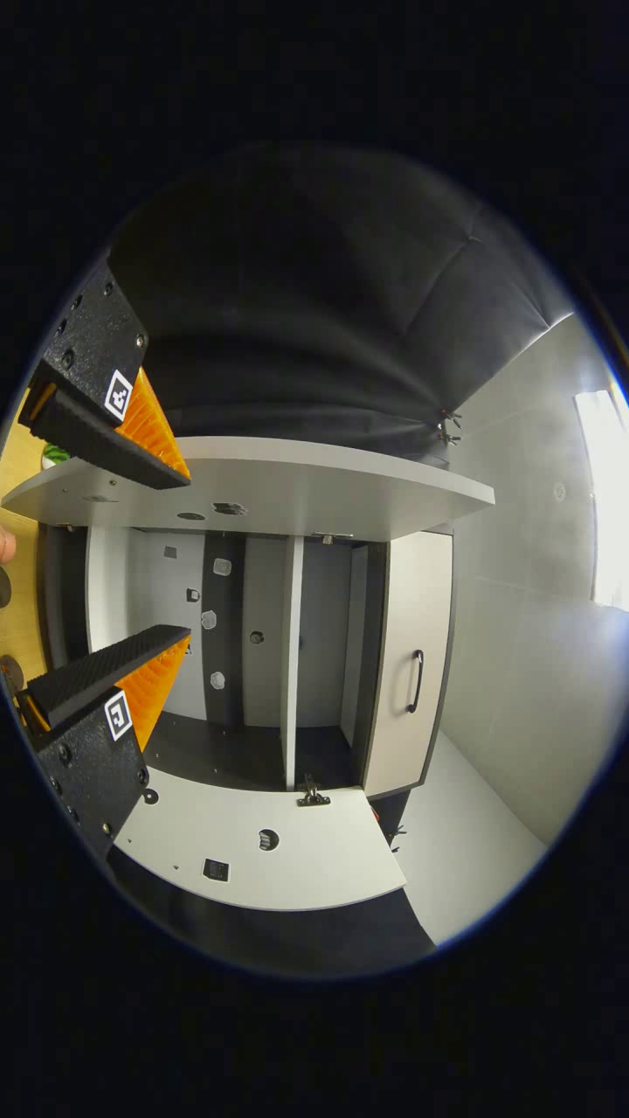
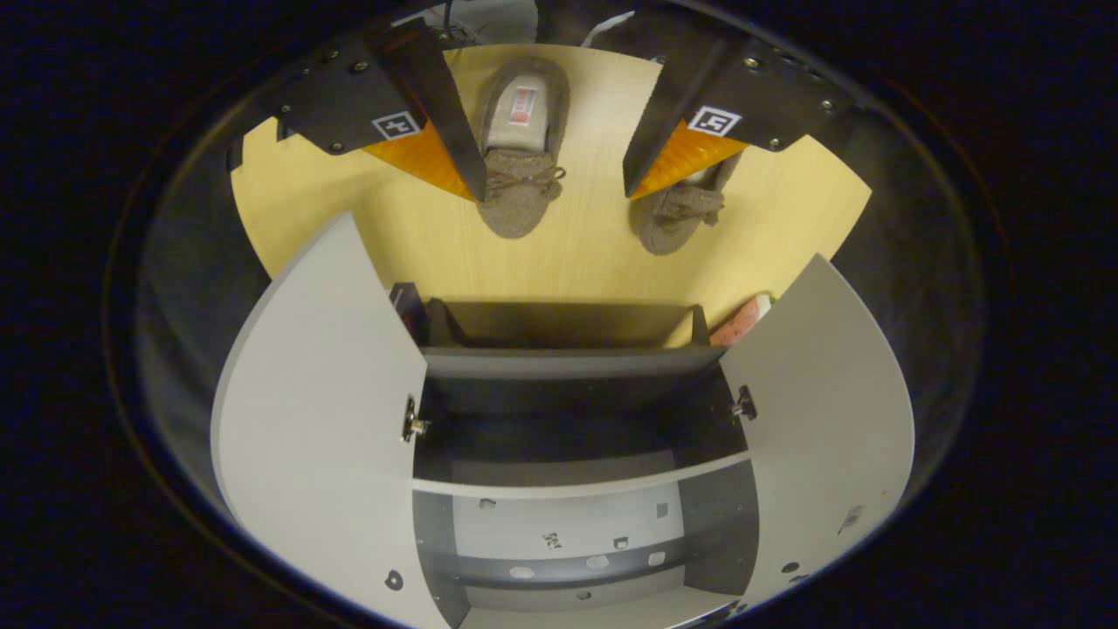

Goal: Grab one shoe with the right hand and put it into the shoe cabinet, grab the other shoe with the left hand and put it into the shoe cabinet; then close the right door with the right hand and the left door with the left hand.

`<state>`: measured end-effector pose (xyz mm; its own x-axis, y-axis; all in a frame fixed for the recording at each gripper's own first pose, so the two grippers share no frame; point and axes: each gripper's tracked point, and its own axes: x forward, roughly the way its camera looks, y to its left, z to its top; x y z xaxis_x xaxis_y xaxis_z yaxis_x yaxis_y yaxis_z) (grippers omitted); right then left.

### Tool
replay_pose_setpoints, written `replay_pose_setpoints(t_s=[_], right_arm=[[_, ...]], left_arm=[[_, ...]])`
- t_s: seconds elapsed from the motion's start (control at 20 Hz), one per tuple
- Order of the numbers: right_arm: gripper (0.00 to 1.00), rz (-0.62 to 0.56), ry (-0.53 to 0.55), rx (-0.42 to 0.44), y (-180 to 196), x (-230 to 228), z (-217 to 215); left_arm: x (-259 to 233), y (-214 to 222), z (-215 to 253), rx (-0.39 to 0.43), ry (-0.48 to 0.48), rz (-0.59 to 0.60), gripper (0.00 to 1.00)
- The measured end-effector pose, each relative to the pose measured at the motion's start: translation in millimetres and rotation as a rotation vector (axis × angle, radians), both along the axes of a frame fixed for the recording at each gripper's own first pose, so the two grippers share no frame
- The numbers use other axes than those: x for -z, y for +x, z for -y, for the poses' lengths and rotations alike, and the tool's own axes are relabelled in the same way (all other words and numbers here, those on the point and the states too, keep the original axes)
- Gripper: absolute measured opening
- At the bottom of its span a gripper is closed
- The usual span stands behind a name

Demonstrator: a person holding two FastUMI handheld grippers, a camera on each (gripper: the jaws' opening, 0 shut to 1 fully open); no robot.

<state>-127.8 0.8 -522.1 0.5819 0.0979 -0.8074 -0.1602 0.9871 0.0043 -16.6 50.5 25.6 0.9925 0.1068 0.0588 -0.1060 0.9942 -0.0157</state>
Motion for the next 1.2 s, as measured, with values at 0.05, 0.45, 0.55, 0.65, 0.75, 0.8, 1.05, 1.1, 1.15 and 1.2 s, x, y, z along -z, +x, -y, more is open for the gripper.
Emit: replay_pose_setpoints(t_s=[0.05, 0.45, 0.55, 0.65, 0.75, 0.8, 1.05, 1.1, 1.15, 1.2], right_arm=[[0.84, -0.034, 0.001, -0.006, -6, 11, -2], [0.75, -0.198, -0.036, -0.046, -26, 88, -7], [0.75, -0.216, -0.05, -0.057, -25, 99, -7], [0.7, -0.207, -0.072, -0.057, -18, 104, -5], [0.53, -0.206, -0.061, -0.052, -9, 111, -8], [0.57, -0.203, -0.064, -0.055, -5, 114, -7], [0.3, -0.213, -0.137, -0.032, 3, 118, 7], [0.23, -0.213, -0.127, -0.012, 11, 123, 7], [0.08, -0.226, -0.125, -0.006, 7, 118, 8], [0.08, -0.225, -0.127, -0.006, 10, 125, 7]], left_arm=[[0, 0, -2, -0.005, 0.0, -0.002, 0.93], [2, -6, -18, -0.056, 0.007, -0.018, 0.93], [2, -9, -20, -0.067, 0.007, -0.02, 0.93], [2, -13, -22, -0.079, 0.003, -0.021, 0.93], [4, -15, -24, -0.094, 0.0, -0.028, 0.93], [5, -17, -26, -0.102, 0.001, -0.032, 0.96], [3, -27, -38, -0.151, 0.003, -0.033, 0.96], [3, -29, -40, -0.161, 0.003, -0.032, 0.96], [3, -31, -42, -0.168, 0.001, -0.031, 0.96], [2, -32, -43, -0.174, -0.002, -0.031, 0.96]])
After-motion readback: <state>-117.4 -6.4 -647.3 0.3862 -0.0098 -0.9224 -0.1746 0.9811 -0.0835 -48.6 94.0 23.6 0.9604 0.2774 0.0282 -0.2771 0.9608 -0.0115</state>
